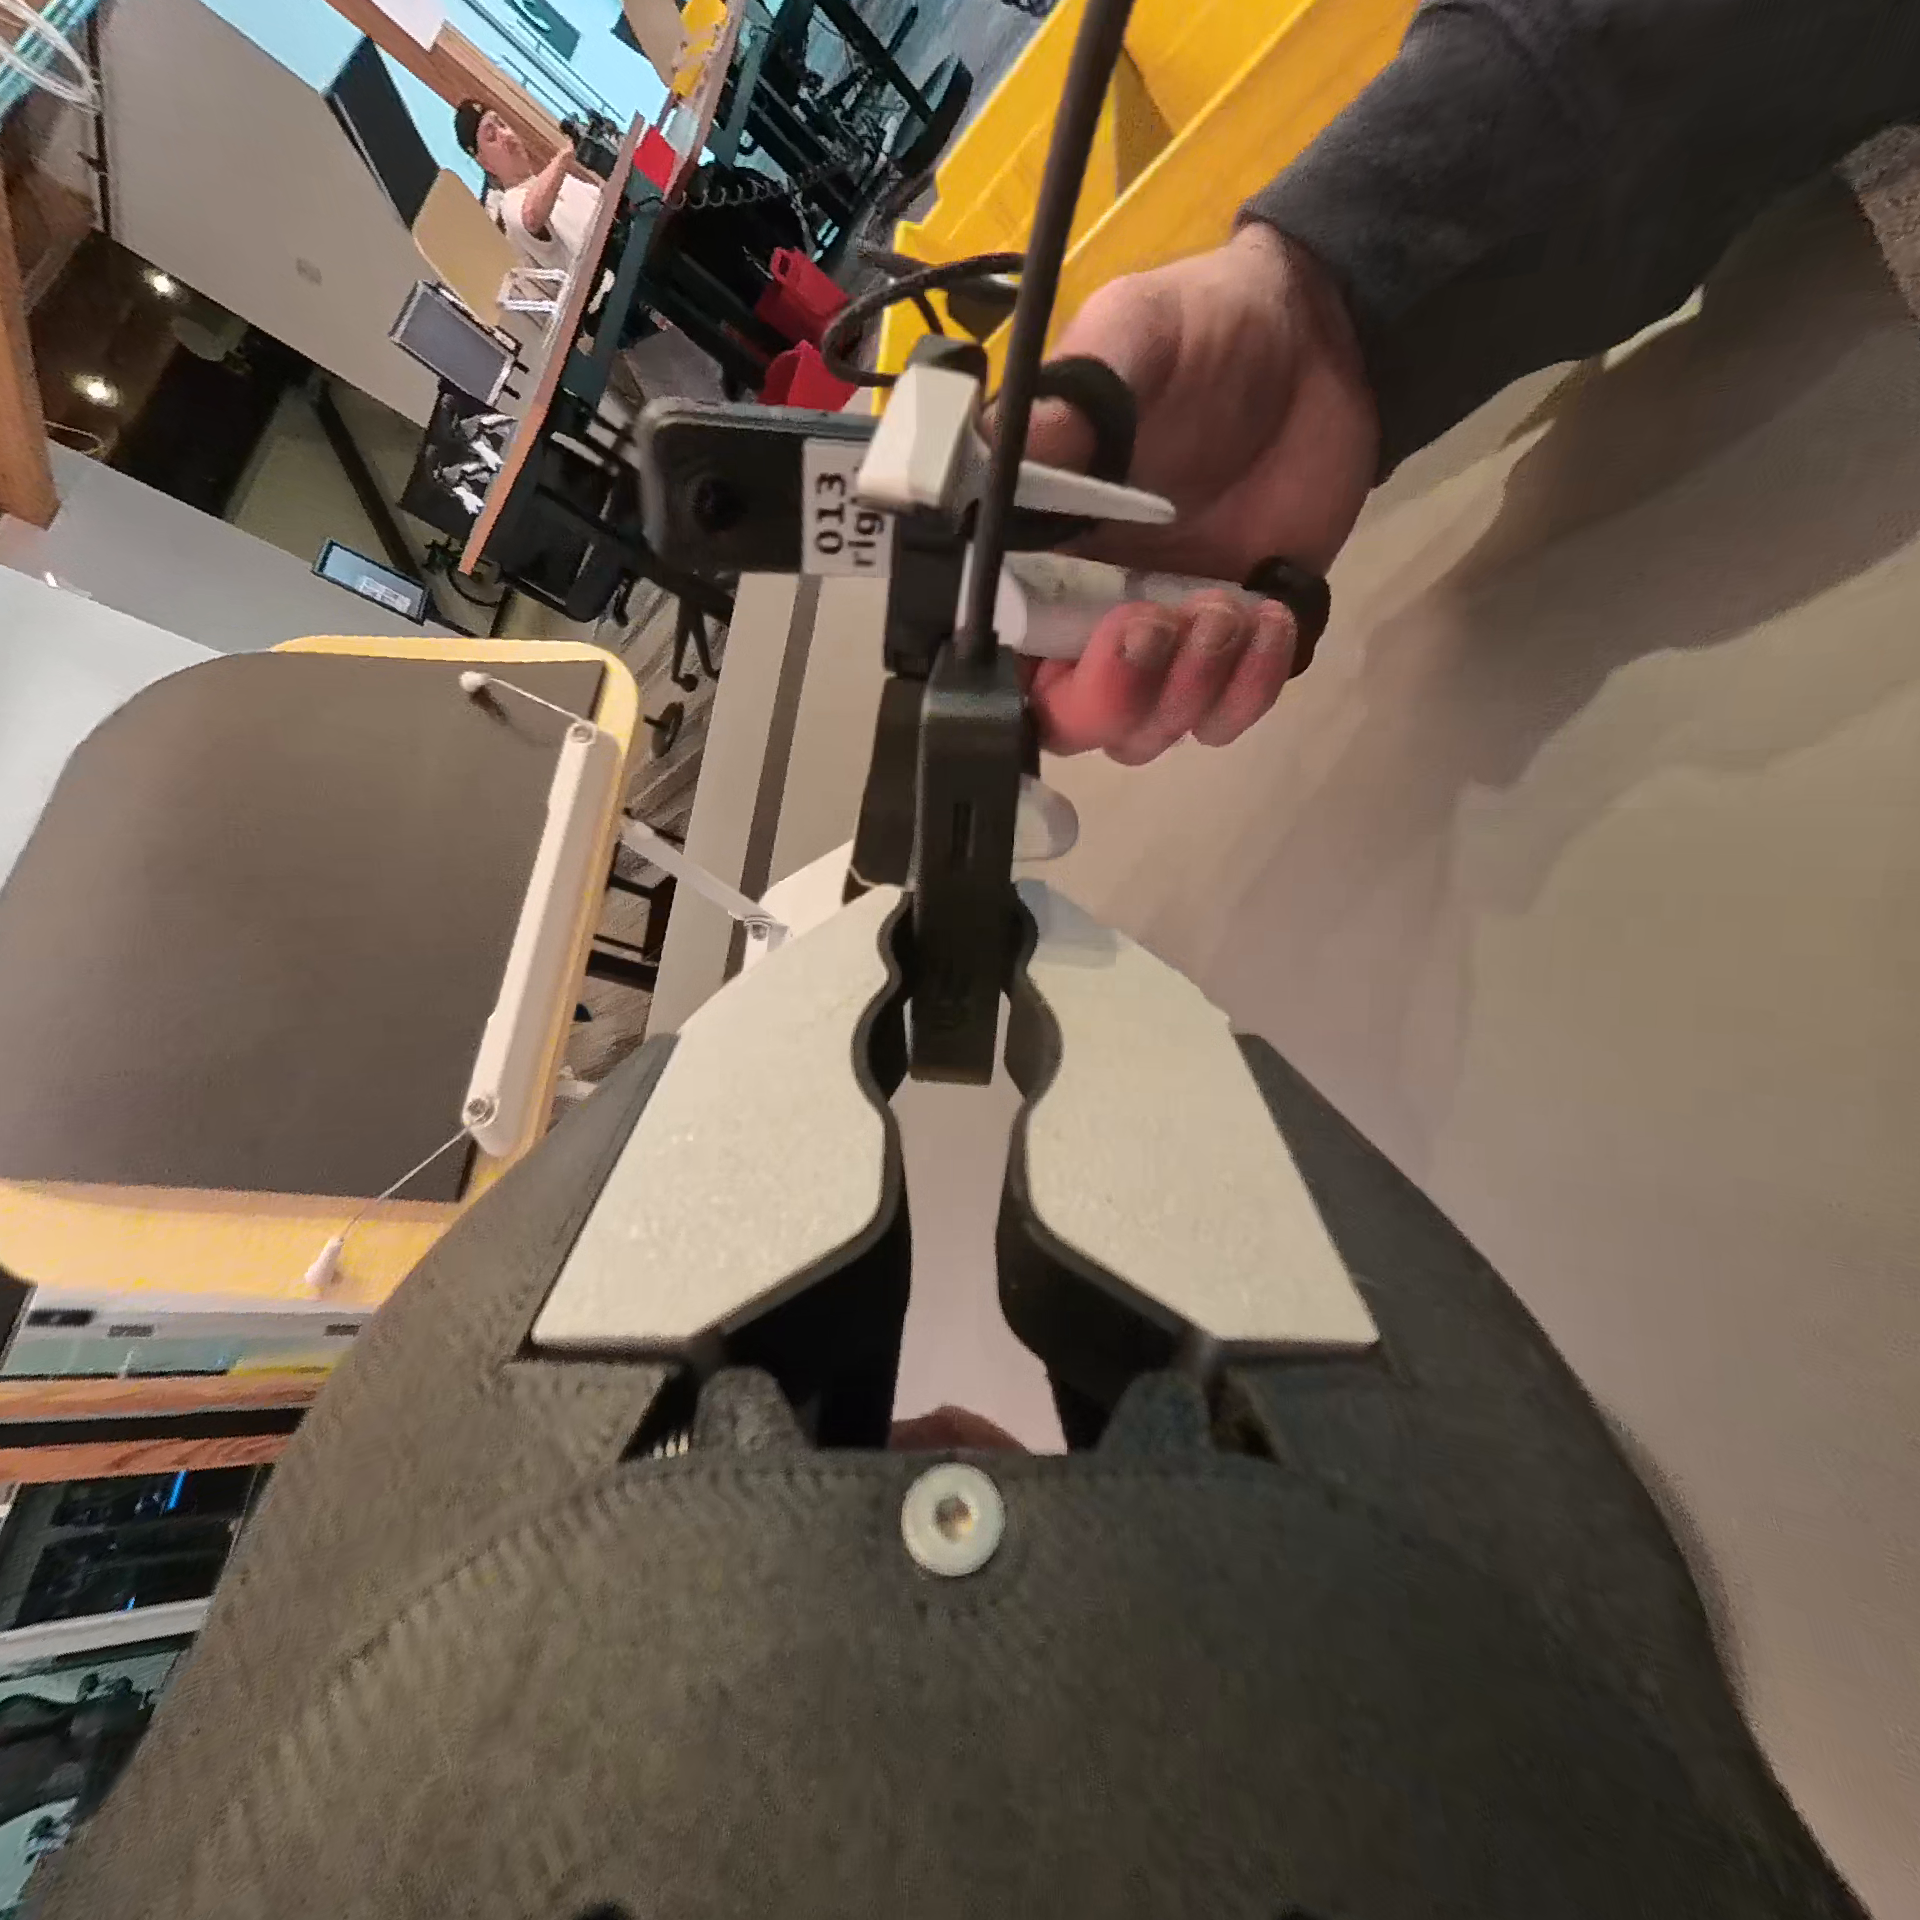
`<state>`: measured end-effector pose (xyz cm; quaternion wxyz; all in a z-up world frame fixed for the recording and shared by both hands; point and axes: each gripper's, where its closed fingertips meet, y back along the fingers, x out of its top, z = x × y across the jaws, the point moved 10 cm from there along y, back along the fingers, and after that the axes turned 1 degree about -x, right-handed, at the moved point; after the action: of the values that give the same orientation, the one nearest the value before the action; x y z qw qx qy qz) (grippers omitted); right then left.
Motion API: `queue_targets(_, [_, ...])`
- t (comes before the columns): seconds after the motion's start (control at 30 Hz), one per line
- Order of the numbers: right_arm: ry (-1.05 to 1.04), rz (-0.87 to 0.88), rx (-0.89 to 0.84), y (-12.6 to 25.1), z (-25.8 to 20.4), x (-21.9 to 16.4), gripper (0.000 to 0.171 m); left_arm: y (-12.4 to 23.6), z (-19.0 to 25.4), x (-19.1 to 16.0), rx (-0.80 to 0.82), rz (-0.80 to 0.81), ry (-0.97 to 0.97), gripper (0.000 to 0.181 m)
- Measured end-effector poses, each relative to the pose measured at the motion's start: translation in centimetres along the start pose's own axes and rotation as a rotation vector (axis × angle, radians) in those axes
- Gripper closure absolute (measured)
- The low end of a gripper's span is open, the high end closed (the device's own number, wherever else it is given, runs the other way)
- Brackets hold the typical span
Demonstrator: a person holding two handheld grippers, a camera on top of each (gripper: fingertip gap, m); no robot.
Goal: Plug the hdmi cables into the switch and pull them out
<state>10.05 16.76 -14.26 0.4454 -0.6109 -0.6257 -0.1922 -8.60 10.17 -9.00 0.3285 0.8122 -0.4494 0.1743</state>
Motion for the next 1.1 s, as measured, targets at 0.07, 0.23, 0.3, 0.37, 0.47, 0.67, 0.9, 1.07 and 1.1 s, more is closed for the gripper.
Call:
queue_targets(0.07, [-0.009, 0.011, -0.031, 1.1, 0.3, -0.2, 0.076, 0.3, -0.4, 0.0, 0.005, 0.013, 0.018, 0.167])
queue_targets(0.23, [0.007, -0.126, -0.033, -0.9, 0.1, -1.8, 0.067, -0.2, -0.1, 0.0, -0.007, 0.013, 0.025, 0.167])
queue_targets(0.3, [0.018, -0.153, -0.016, -2.2, -0.1, -2.0, 0.061, -0.6, 0.3, -0.1, -0.005, -0.003, 0.012, 0.167])
queue_targets(0.37, [0.015, -0.137, -0.006, -3.2, -0.2, -1.8, 0.061, -0.8, 0.6, -0.1, 0.009, -0.013, 0.000, 0.167])
queue_targets(0.47, [-0.028, -0.121, 0.022, -4.1, -0.1, -2.0, 0.063, -0.8, 0.4, -0.2, 0.023, -0.019, 0.008, 0.167])
queue_targets(0.67, [0.019, -0.107, -0.036, -4.9, -0.2, -1.8, 0.066, -1.2, 0.6, -0.6, 0.044, -0.061, -0.005, 0.167])
queue_targets(0.9, [-0.018, -0.082, -0.102, -4.5, 0.0, -1.3, 0.069, -1.5, 0.3, -0.6, 0.097, -0.112, 0.001, 0.167])
queue_targets(1.07, [-0.115, -0.058, -0.062, -4.8, 0.3, -1.8, 0.065, -1.6, 0.5, -0.6, 0.151, -0.158, -0.074, 0.167])
queue_targets(1.1, [-0.102, -0.067, -0.065, -4.8, 0.3, -1.9, 0.064, -1.6, 0.5, -0.6, 0.148, -0.156, -0.076, 0.167])
